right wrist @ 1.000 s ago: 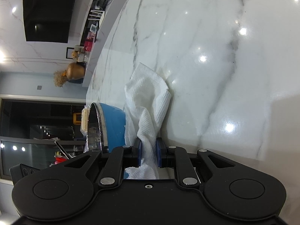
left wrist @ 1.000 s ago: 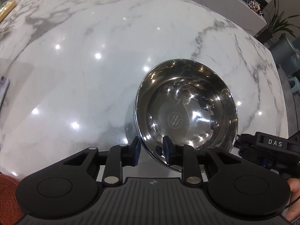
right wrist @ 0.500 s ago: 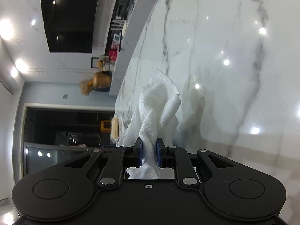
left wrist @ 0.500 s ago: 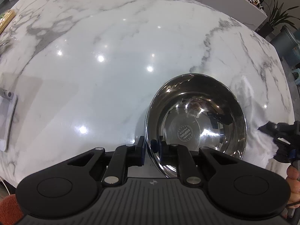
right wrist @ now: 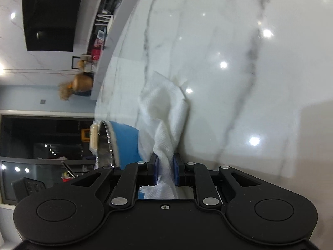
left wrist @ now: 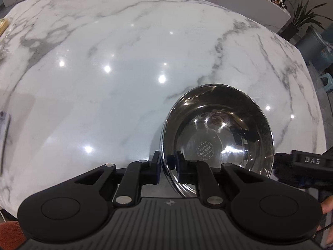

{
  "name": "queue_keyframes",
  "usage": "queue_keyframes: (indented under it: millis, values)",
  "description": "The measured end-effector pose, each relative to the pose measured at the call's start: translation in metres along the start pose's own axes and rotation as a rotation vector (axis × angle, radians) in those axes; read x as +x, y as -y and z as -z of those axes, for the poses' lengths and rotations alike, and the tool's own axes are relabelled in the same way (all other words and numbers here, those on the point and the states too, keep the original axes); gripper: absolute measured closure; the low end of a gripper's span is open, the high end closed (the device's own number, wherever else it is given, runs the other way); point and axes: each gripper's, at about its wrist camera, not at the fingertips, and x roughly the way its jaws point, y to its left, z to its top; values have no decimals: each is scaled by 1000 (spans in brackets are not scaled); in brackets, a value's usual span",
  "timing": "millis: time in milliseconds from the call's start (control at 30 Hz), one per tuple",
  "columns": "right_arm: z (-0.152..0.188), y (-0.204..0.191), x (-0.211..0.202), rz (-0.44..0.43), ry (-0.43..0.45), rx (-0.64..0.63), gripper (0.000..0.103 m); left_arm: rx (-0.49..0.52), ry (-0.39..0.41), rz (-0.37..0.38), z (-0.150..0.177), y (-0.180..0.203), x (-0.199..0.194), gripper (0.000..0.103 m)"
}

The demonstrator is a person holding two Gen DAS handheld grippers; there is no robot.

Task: Clean bowl
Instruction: 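Lift the cloth out of the bowl and wipe the blue outer wall with the right gripper, then wipe the cloth along the blue outer wall with the right gripper while the left gripper holds the rim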

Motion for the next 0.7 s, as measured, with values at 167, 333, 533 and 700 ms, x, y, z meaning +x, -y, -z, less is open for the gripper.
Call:
queue_keyframes:
  millis: [167,333,533,700]
  values:
    - [-2,-2,-2,0,-2,1,90,-92,-35,43,4,-7,-1,70]
    - [2,-7,0,1,-2,-1,89,-71,-50,42,13,0,-3,71]
    - [4,-2,-11,-27,9,17,89,-7,-64,20,16,7,-1,80]
    - [-3,-9,-29,-162,64,32,89,46,-61,-3,12,8,-2,84]
